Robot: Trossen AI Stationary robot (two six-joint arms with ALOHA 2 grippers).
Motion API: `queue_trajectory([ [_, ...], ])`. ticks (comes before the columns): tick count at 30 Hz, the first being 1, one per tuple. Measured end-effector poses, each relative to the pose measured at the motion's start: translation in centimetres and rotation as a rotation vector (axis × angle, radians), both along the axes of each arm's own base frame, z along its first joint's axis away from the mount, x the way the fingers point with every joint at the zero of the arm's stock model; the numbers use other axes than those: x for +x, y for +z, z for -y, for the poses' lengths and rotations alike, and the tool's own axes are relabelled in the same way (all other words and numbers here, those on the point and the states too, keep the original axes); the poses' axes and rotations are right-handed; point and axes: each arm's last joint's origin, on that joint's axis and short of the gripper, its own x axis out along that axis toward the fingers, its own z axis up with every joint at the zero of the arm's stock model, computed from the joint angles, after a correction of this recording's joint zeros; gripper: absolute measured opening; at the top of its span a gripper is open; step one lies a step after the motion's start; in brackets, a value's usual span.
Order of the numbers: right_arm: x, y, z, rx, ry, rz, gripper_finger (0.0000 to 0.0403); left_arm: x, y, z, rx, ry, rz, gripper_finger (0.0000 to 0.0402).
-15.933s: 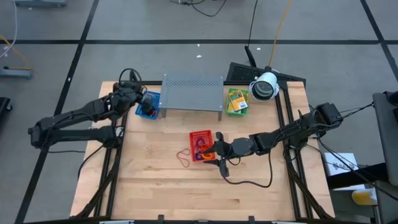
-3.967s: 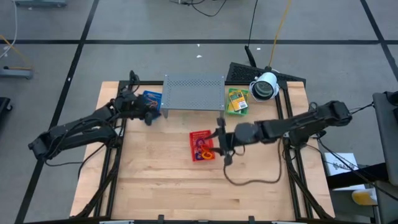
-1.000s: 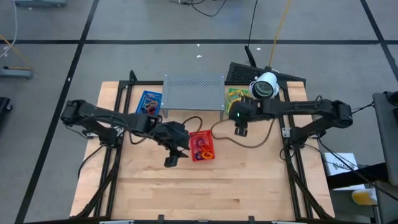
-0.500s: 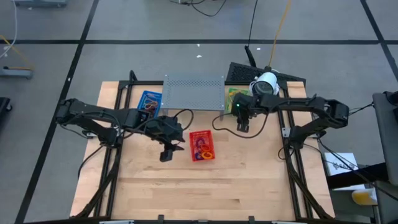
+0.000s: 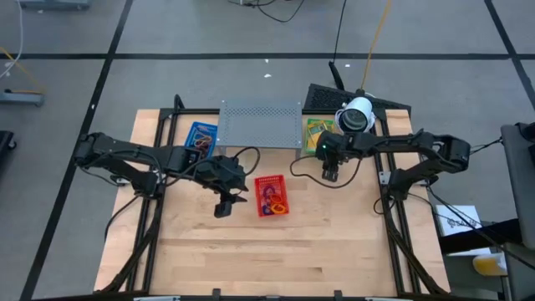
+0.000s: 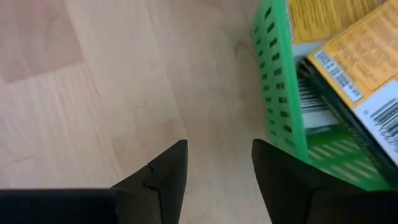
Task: Pick & Place Office Desk Supplies
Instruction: Put the green basket on the shelf
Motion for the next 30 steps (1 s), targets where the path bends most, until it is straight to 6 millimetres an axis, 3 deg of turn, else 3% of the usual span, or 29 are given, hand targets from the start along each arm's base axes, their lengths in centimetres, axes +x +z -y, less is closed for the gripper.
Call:
queue_trajectory([
  [10,1.1,0.9,-0.7,-0.036,0.063,0.119,0.0169,0.0,0.0,0.0,0.012,0.001,0.004,0.0166],
  [16,1.9,1.6,-0.2,-0.167,0.099,0.186,0.0169,0.0,0.0,0.0,0.013,0.001,0.003,0.0166],
  [30,0.9,1.3,1.4,-0.168,0.027,0.137,0.0169,0.0,-0.1,-0.1,0.013,0.0,-0.005,0.0166],
])
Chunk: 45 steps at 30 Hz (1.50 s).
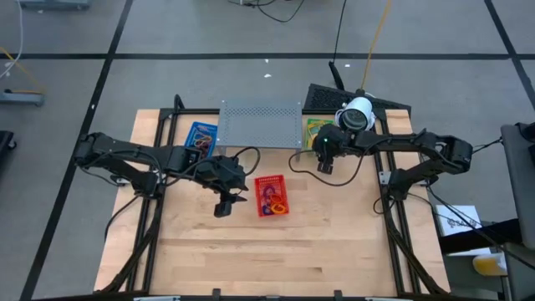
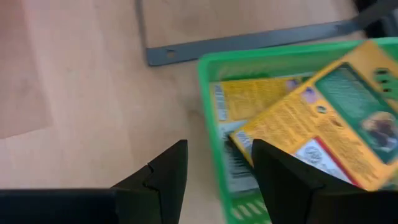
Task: Pick & Place Office Desk Supplies
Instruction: Put the green basket on the shelf
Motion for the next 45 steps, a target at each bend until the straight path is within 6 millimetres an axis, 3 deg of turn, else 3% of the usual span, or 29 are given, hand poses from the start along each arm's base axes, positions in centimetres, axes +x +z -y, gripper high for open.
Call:
queue_trajectory([
  [15,-1.2,-1.7,-0.5,0.179,-0.018,-0.007,0.0169,0.0,0.0,0.0,-0.002,0.001,-0.001,0.0166],
  [29,-1.5,-2.2,-0.7,0.196,-0.046,-0.007,0.0165,0.0,0.0,0.0,-0.019,0.018,-0.004,0.0166],
  [34,-1.2,-2.1,-0.5,0.165,-0.053,0.019,0.0118,0.0,0.0,0.0,-0.024,0.024,-0.005,0.0166],
  [39,-1.2,-2.1,-0.5,0.182,-0.105,0.033,0.0017,0.0,0.0,0.0,-0.028,0.028,-0.006,0.0166],
  [45,-1.0,-2.0,-0.7,0.223,-0.151,0.073,0.0002,0.0,0.0,0.0,-0.024,0.025,-0.004,0.0166],
])
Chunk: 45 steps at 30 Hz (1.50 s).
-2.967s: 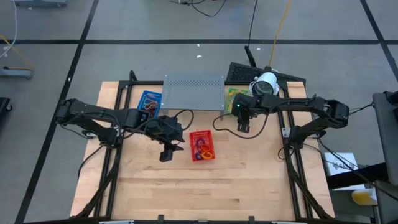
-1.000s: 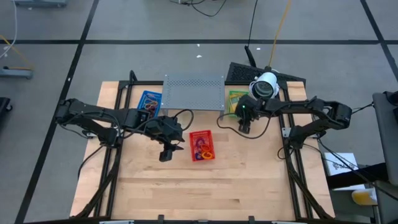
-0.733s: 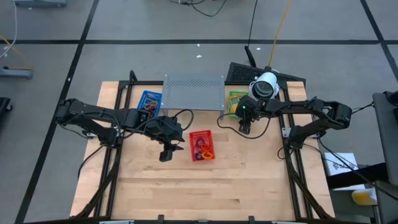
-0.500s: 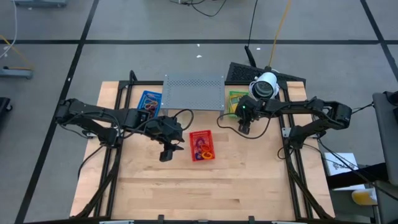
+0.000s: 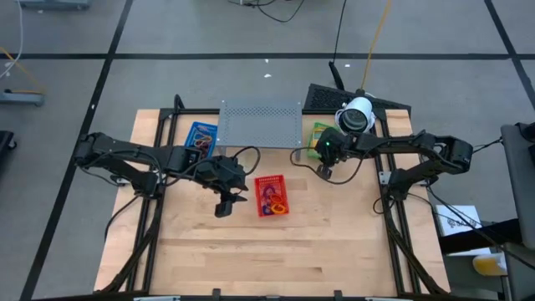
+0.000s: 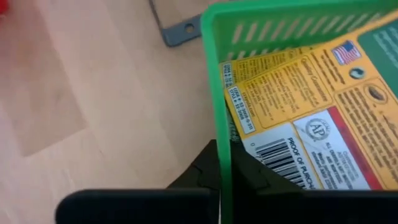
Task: Pick & Place Office Desk Supplies
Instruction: Put the green basket on the shelf
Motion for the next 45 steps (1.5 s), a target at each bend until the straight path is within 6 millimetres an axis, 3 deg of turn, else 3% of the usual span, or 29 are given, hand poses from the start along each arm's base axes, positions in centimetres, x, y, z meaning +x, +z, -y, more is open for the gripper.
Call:
queue_trajectory([
  [7,0.8,2.1,-1.7,-0.038,0.067,0.064,0.0001,0.0,0.0,-0.2,0.078,0.027,0.013,0.0166],
  [19,0.3,10.7,-4.4,-0.293,0.139,0.202,0.0,0.1,0.0,-0.3,0.105,0.043,0.02,0.0166],
  [30,-0.6,11.9,-4.6,-0.35,0.273,0.248,0.0,0.1,0.0,-0.3,0.098,0.072,0.022,0.0166],
  [36,0.4,12.1,-3.5,-0.308,0.319,0.261,0.0,0.2,0.1,-0.3,0.095,0.074,0.028,0.0166],
  [45,3.4,14.4,-1.7,-0.259,0.382,0.223,0.0,0.2,0.1,-0.3,0.084,0.085,0.035,0.0166],
])
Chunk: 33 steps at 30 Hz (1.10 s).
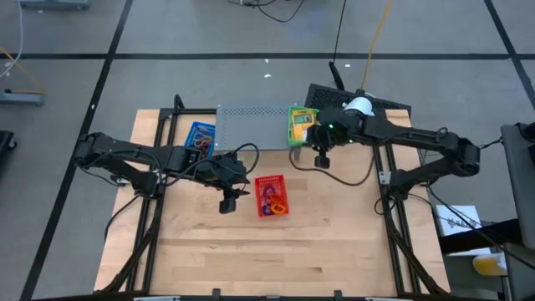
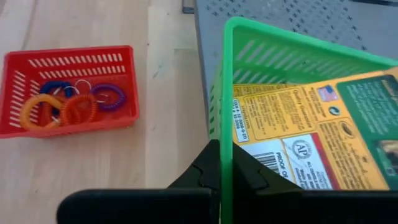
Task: Pick & Place Office Desk Supplies
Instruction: Put the green basket on the shelf
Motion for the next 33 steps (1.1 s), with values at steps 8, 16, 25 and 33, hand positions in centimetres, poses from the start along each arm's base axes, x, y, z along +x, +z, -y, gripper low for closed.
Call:
queue_trajectory([
  [8,2.7,-0.4,1.7,0.049,0.046,-0.091,0.0,0.0,0.0,0.0,-0.001,0.0,0.0,0.0166],
  [16,3.8,-1.3,2.2,0.041,0.057,-0.104,0.0,0.0,0.0,0.0,0.007,-0.007,0.0,0.0166],
  [25,3.8,-1.3,2.2,0.044,0.057,-0.104,0.0,0.0,0.0,0.0,0.019,-0.018,0.001,0.0166],
  [33,4.1,-1.0,2.2,0.046,0.079,-0.059,0.0,0.0,0.0,0.0,0.019,-0.018,0.001,0.0166],
])
